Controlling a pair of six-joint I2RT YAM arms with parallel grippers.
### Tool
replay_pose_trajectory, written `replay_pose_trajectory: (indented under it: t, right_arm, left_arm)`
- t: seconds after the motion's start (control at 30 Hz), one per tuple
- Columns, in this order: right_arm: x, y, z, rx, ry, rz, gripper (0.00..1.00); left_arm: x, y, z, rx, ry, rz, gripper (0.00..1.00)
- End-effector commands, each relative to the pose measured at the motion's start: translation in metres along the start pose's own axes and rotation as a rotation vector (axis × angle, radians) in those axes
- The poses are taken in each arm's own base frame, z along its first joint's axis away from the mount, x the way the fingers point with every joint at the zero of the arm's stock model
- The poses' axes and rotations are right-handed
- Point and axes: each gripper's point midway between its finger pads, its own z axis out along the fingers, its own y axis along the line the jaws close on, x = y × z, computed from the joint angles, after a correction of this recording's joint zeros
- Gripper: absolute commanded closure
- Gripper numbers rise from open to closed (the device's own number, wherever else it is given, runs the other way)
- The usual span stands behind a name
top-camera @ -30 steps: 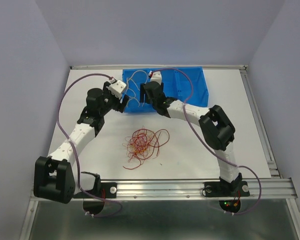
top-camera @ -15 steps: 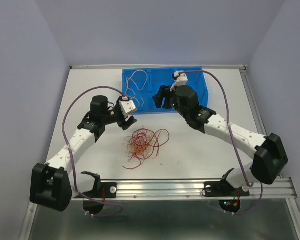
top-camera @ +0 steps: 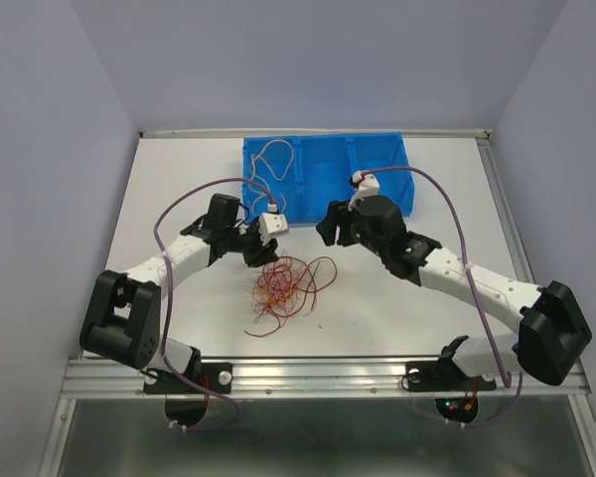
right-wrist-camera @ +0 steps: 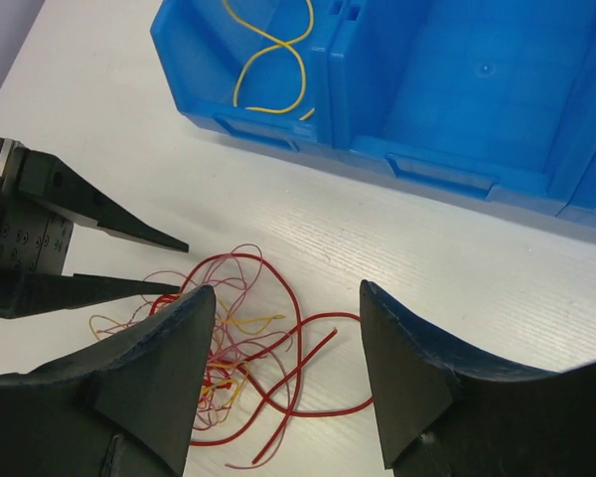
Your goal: Untangle the cables
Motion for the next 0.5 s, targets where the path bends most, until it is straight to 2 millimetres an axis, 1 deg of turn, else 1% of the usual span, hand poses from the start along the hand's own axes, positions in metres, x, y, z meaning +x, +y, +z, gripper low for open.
replay_pose_trajectory:
  t: [0.0, 0.07, 0.13, 0.17, 0.2, 0.27, 0.33, 0.4, 0.47]
  right_arm:
    - [-0.01, 0.016, -0.005, -0.064, -0.033, 0.02, 0.35]
    - [-0.011, 0.017, -0.005, -0.067, -0.033, 0.02, 0.35]
    - [-0.011, 0.016, -0.006, -0.067, -0.035, 0.022, 0.35]
    - [-0.011, 0.016, -0.006, -0.069, -0.036, 0.022, 0.35]
    - [-0.011, 0.016, -0.007, -0.069, -0.036, 0.022, 0.35]
    - [-0.012, 0.017, -0.007, -0.071, -0.038, 0.023, 0.35]
    - [-0.012, 0.017, -0.007, -0.071, -0.038, 0.021, 0.35]
    - [-0.011, 0.016, -0.007, -0.069, -0.036, 0.021, 0.35]
    - [-0.011, 0.017, -0.006, -0.071, -0.035, 0.021, 0.35]
  left_arm:
    - [-0.023, -0.002, -0.003, 0.046, -0.049, 0.049, 0.57]
    - [-0.026, 0.0, -0.005, 0.038, -0.052, 0.049, 0.57]
    - [-0.031, 0.003, -0.008, 0.007, -0.065, 0.061, 0.51]
    - [-0.032, 0.008, -0.012, -0.039, -0.062, 0.037, 0.49]
    - [-0.04, 0.015, -0.015, -0.078, -0.091, 0.06, 0.47]
    - [-0.043, 0.013, -0.022, -0.109, -0.111, 0.068, 0.45]
    - [-0.045, 0.004, -0.025, -0.072, -0.119, 0.077, 0.43]
    - [-0.043, -0.005, -0.024, -0.02, -0.109, 0.08, 0.4]
    - [-0.045, -0.005, -0.024, -0.013, -0.111, 0.076, 0.4]
